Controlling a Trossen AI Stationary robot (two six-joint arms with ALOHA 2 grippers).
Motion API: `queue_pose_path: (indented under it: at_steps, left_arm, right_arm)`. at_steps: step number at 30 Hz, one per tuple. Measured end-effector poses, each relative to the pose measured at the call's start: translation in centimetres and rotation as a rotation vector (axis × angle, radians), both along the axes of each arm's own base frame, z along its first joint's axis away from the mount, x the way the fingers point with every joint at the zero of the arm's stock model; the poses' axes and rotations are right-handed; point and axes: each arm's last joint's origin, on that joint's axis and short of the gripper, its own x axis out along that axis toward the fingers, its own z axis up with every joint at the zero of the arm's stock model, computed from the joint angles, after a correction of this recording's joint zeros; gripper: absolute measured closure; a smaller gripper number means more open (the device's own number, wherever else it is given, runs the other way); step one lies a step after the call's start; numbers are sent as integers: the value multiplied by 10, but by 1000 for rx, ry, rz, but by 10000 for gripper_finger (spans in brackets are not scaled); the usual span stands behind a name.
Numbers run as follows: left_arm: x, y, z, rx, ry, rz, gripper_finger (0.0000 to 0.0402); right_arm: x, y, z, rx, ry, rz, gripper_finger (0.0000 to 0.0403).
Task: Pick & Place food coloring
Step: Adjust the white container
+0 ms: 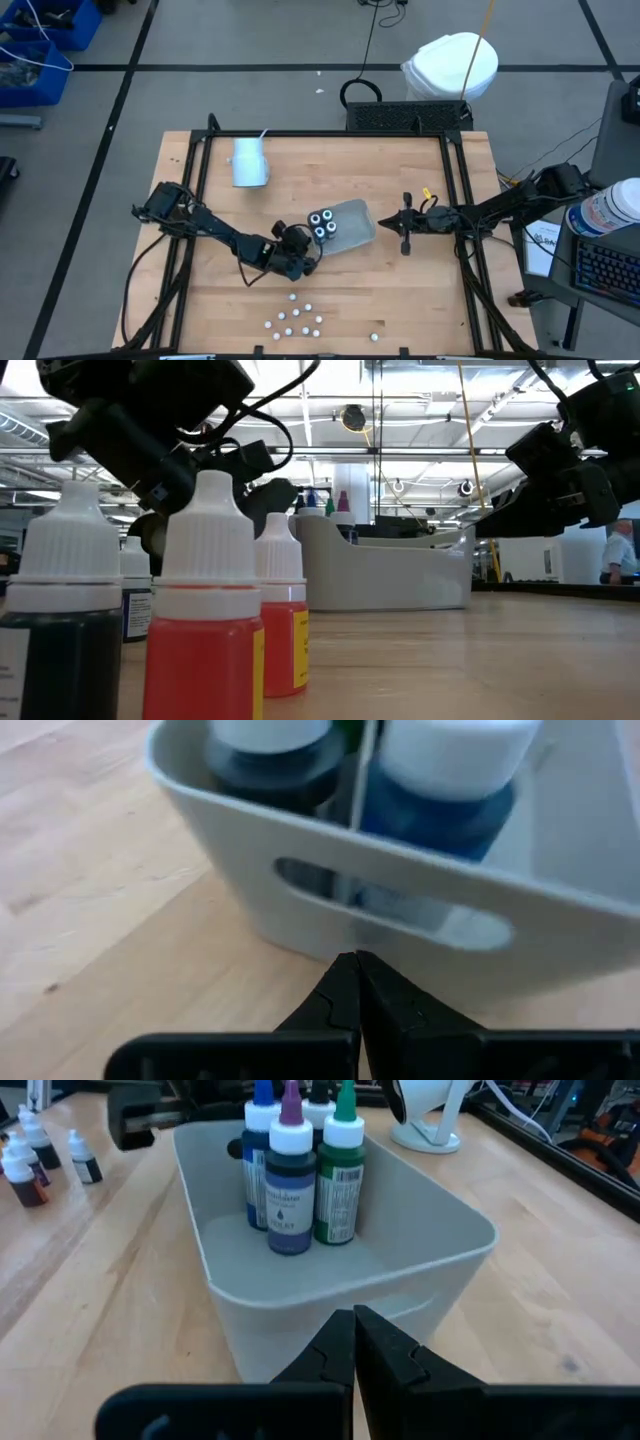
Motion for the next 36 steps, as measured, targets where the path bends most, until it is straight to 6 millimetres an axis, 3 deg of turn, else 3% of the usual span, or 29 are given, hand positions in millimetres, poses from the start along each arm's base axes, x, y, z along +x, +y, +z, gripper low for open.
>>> queue_pose_path:
  at_steps: [9, 17, 24, 28, 36]
  left_arm:
    - [0, 6, 1, 22, 30, 59, 399]
    - [1, 12, 1, 19, 35, 79, 399]
    - [2, 17, 0, 19, 45, 89, 395]
    - [3, 21, 0, 27, 57, 97, 398]
    - [3, 23, 0, 23, 67, 97, 397]
  right_arm:
    - [1, -2, -5, 5, 30, -17, 403]
    - [3, 5, -12, 161, 46, 34, 403]
    - [6, 12, -20, 138, 100, 74, 403]
    - [17, 16, -22, 121, 123, 89, 403]
    - [19, 13, -31, 61, 175, -7, 403]
